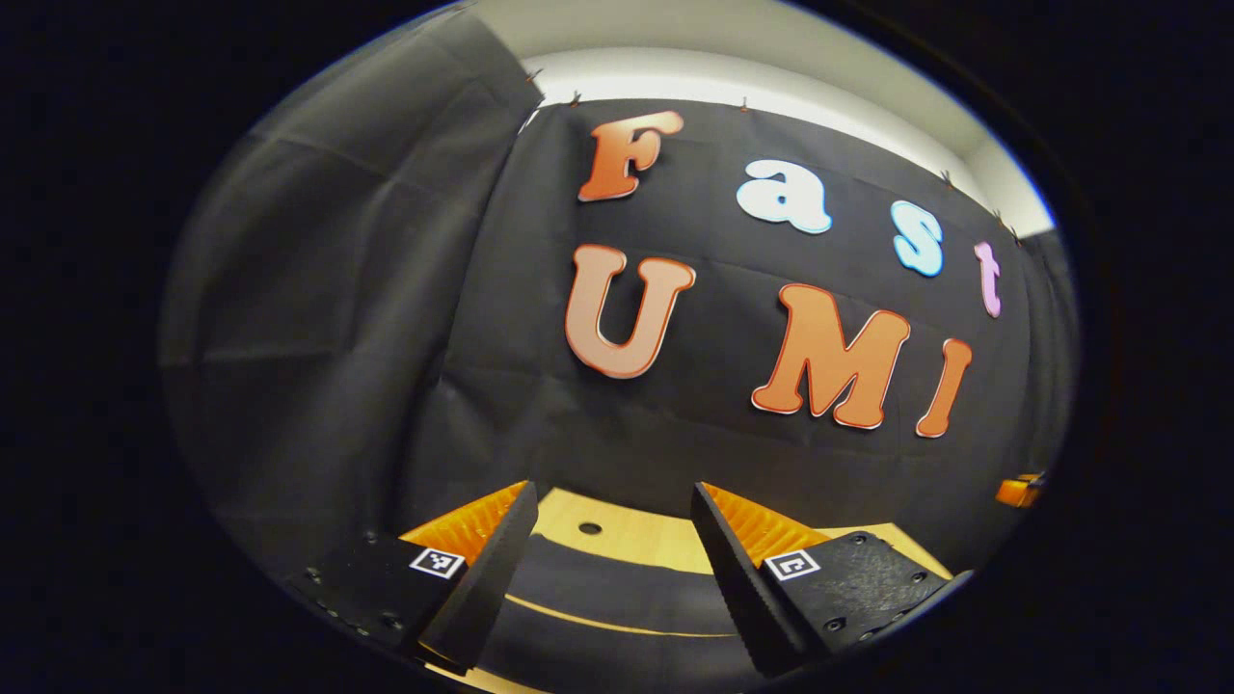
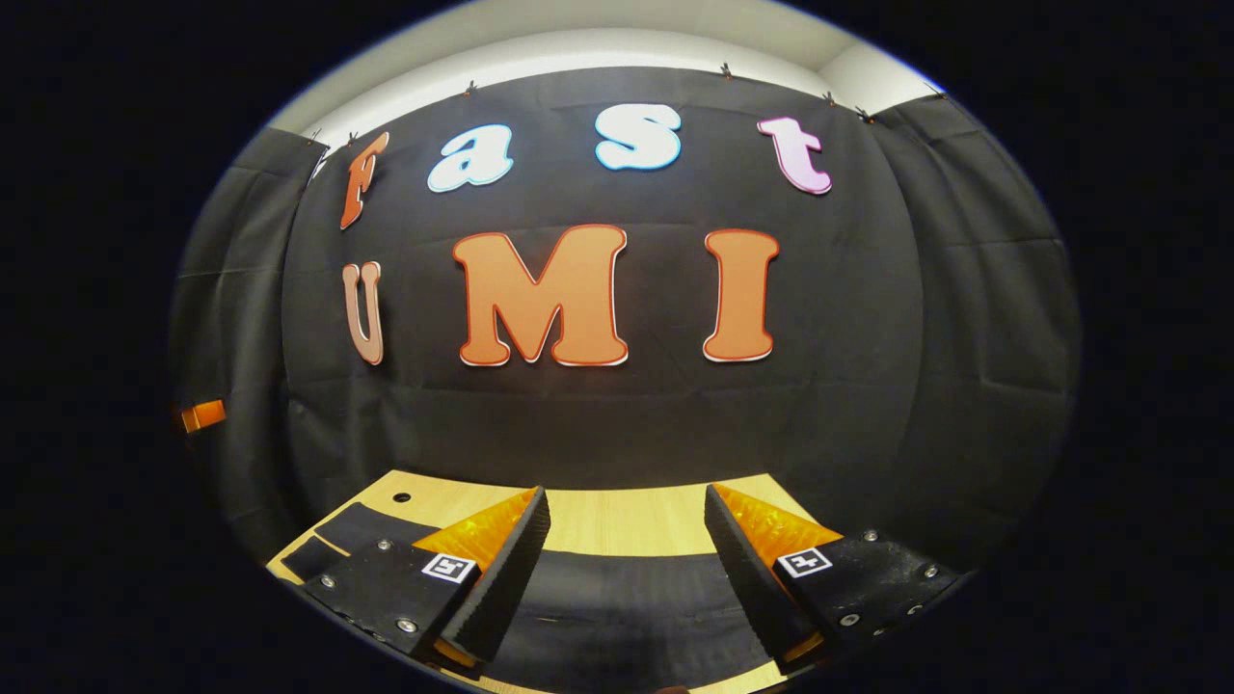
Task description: Grasp the waist and the cuffs of the jeans and fold them to make the two legs overlap; first hold the waist and fold one-third of the jeans toward the cuffs, then hold the cuffs and fold the remaining one-third in the same direction to finish folding.
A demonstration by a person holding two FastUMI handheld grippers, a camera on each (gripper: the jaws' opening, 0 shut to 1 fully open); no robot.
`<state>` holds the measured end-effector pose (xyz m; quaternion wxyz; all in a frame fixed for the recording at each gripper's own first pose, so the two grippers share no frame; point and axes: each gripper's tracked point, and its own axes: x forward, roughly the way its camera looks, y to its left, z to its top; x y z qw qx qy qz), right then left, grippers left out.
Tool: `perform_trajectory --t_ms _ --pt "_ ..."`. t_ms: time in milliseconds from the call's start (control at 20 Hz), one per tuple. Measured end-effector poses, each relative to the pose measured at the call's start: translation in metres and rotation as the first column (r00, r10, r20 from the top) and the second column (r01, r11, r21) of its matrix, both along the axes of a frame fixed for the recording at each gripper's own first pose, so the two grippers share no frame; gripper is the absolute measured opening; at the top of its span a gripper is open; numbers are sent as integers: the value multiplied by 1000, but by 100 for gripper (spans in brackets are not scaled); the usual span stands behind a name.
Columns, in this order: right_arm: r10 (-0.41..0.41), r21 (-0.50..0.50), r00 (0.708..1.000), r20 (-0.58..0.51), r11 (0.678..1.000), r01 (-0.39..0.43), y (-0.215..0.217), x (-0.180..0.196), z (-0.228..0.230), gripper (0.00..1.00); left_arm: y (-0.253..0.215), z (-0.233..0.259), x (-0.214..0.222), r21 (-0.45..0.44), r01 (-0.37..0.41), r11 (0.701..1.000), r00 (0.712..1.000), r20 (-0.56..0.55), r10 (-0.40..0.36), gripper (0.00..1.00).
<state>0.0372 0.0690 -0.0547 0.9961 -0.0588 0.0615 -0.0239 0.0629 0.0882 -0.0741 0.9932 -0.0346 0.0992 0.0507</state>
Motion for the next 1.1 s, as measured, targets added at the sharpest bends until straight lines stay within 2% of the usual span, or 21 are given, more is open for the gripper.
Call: perform_trajectory --t_ms 100,150,350,500,650,700,850,950,1100 --pt "20 30 999 -34 999 -19 7 4 -11 98 8 -32 -12 -133 -49 990 996 -79 39 97" --pt "32 43 998 -47 999 -30 10 5 -15 98 16 -51 -19 -206 -85 975 991 -121 61 97" --pt "34 81 996 -86 996 -27 13 14 -31 100 50 -139 -52 -355 -291 888 932 -316 178 98" --pt "31 134 990 -135 991 -13 15 20 -44 98 69 -200 -86 -419 -467 779 847 -465 258 98" --pt "29 176 983 -180 984 3 14 20 -58 100 75 -237 -103 -503 -583 638 786 -548 285 98" --pt "30 186 981 -189 983 6 15 21 -60 98 81 -245 -109 -515 -611 601 768 -570 292 98" --pt "17 176 976 -217 984 22 12 22 -67 98 94 -270 -117 -520 -675 524 718 -628 302 98" --pt "12 161 972 -233 987 26 11 21 -71 97 105 -286 -116 -520 -702 486 696 -646 314 98" --pt "10 114 965 -261 993 21 12 22 -78 97 112 -313 -120 -492 -756 431 639 -698 324 98"
